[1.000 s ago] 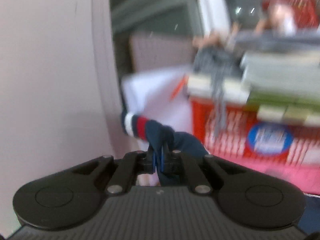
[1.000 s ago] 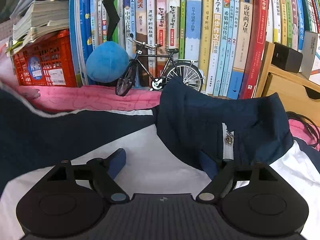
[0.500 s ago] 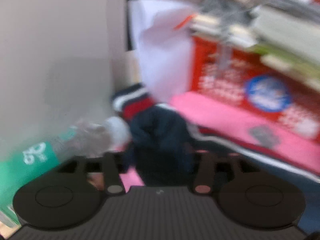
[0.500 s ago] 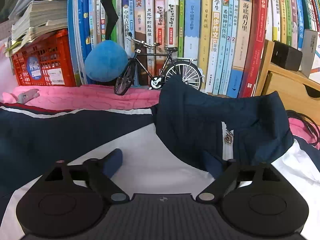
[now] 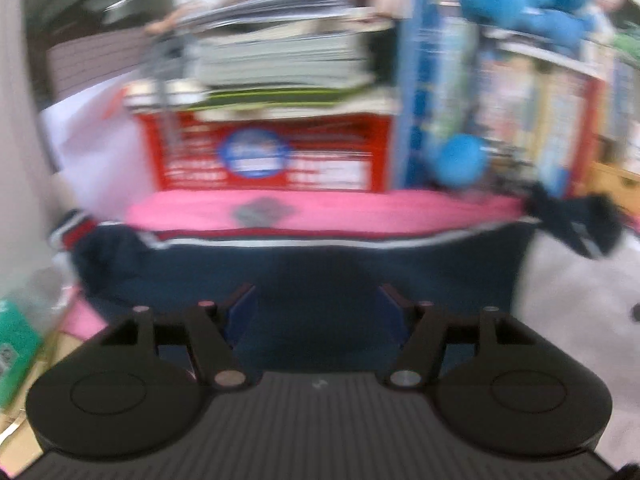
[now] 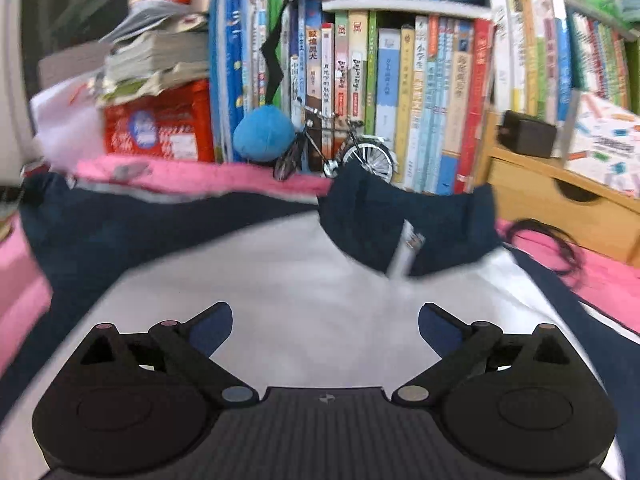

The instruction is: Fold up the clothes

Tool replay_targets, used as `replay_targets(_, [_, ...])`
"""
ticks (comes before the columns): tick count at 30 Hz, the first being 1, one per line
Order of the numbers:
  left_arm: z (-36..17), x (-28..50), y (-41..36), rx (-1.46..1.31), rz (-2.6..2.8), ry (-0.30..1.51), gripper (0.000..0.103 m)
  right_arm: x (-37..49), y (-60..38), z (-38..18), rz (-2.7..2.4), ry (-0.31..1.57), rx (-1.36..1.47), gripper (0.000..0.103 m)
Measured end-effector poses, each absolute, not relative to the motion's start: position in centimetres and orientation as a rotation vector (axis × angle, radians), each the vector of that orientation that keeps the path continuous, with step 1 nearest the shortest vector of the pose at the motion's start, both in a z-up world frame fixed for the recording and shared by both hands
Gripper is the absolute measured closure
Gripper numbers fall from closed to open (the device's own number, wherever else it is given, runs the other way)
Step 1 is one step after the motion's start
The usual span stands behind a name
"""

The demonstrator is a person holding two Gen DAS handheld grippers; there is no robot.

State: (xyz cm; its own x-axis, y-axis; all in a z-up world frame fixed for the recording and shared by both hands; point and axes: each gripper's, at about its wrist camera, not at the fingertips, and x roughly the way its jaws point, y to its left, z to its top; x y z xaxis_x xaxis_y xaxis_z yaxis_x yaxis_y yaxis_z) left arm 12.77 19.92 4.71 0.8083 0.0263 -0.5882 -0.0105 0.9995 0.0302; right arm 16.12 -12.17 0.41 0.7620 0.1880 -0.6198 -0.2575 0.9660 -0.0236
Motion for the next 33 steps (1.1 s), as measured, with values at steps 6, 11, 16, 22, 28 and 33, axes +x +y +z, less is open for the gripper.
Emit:
replay_targets(6, [4.5,9.6,12.2,0.029,-0.123,0.656,0.039,7.6,-11.5,0.2,0.229,0.584,-0.446,0.003])
replay_targets(11, [2.3,5.6,6.8,0.005,-0.233,0.67,0.039,-0.3,-11.2,0.3,0.25,0.467,-0.617,0.0])
replay_targets(16, [0.2,1.1,2.8,0.073,-0.321,0.677,0.039,-5.3,-13.1,1.8,0.26,0.448,-0.477,0.0])
replay_targets(22, [-2.8,-0.7,1.6,0.129,-0.249,0.661,0.035,-7.8,-14.5,0.6,0.307,0.503,-0.074,0.0])
replay_targets(28, [-4.6,-3.5,2.3,0.343,-0.116,0.464,0.028,-9.7,-12.6,-3.7,0.221,0.589,-0.12,0.001])
replay_targets(33, [-4.7,-2.8,4.8,0.404,0.069,0.451,0.029,-13.7,-18.3,-4.3,-0.1,0.48,-0.242,0.001])
